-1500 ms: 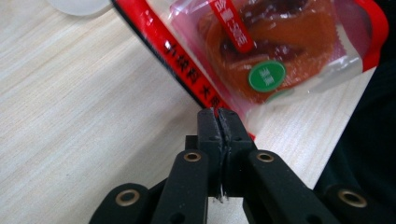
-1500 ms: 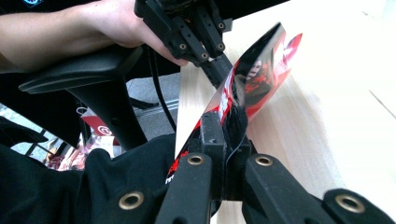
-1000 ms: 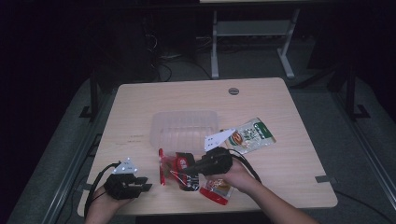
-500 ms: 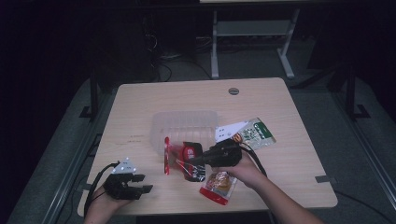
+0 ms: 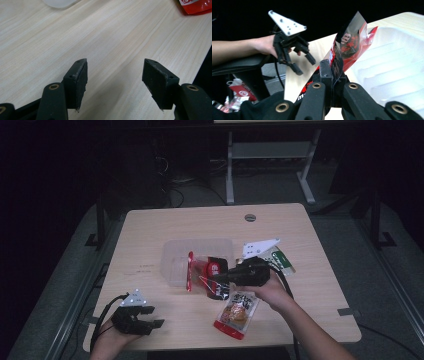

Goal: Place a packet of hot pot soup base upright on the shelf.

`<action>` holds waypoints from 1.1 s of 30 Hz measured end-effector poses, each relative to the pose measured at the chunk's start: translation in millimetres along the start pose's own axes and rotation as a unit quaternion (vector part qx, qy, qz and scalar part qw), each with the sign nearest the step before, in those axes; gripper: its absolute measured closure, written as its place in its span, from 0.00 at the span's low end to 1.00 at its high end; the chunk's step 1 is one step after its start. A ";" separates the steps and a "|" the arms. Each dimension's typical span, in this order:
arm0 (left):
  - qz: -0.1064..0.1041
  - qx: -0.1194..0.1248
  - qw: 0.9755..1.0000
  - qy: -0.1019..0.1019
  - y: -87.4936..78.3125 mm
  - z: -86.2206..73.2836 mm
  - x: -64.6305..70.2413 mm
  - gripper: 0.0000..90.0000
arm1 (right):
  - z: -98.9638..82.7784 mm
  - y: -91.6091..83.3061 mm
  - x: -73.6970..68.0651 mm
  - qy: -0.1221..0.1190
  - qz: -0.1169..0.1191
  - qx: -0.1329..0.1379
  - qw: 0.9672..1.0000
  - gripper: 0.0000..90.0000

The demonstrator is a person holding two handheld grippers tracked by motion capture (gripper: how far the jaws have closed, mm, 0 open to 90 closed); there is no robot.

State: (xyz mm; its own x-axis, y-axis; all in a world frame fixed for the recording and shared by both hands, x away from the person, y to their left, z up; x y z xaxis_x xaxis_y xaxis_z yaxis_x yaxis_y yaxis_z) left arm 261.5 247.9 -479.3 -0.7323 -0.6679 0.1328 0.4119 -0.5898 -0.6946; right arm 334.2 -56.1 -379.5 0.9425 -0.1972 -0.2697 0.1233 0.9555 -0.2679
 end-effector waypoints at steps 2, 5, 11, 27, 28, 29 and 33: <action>0.000 0.000 1.000 0.005 0.0 0.3 -0.3 0.40 | 0.8 -1.9 2.1 -0.001 -0.004 0.002 1.000 1.00; 0.002 0.004 1.000 0.007 -0.1 1.2 -1.2 0.40 | 3.1 -7.8 7.5 -0.001 -0.015 0.004 1.000 1.00; 0.001 0.007 1.000 0.006 -0.8 0.8 -0.5 0.38 | 6.2 -18.8 18.6 0.004 -0.039 0.008 0.999 1.00; 0.000 0.008 1.000 0.004 -0.7 -0.1 0.0 0.38 | 13.0 -50.4 39.9 0.003 -0.091 0.014 0.996 1.00; -0.001 0.008 1.000 0.003 -0.5 -0.1 0.2 0.38 | 12.1 -51.1 40.8 0.005 -0.094 0.012 0.995 1.00; -0.001 0.007 1.000 0.004 -0.4 0.0 0.2 0.38 | 10.9 -51.6 41.7 0.006 -0.097 0.009 0.995 1.00; -0.001 0.009 1.000 0.005 0.5 0.3 0.0 0.38 | 6.0 -51.8 45.6 0.008 -0.105 -0.001 0.994 1.00</action>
State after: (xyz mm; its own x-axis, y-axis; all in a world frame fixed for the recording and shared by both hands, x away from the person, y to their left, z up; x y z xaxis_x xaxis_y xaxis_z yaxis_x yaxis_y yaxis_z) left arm 261.8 247.4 -479.4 -0.7385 -0.6622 0.1268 0.4197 -0.5987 -0.6822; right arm 372.7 -113.2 -372.3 0.8908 -0.3958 -0.2232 0.3162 0.8927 -0.3210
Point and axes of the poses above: each handheld gripper's, and its own axes: y roughly forward along the jaws, z roughly out of its top, x roughly to its right, the point moved 5 cm from there along y, roughly forward along the jaws, and after that the axes turned 6 degrees about x, right-handed, at the moved point
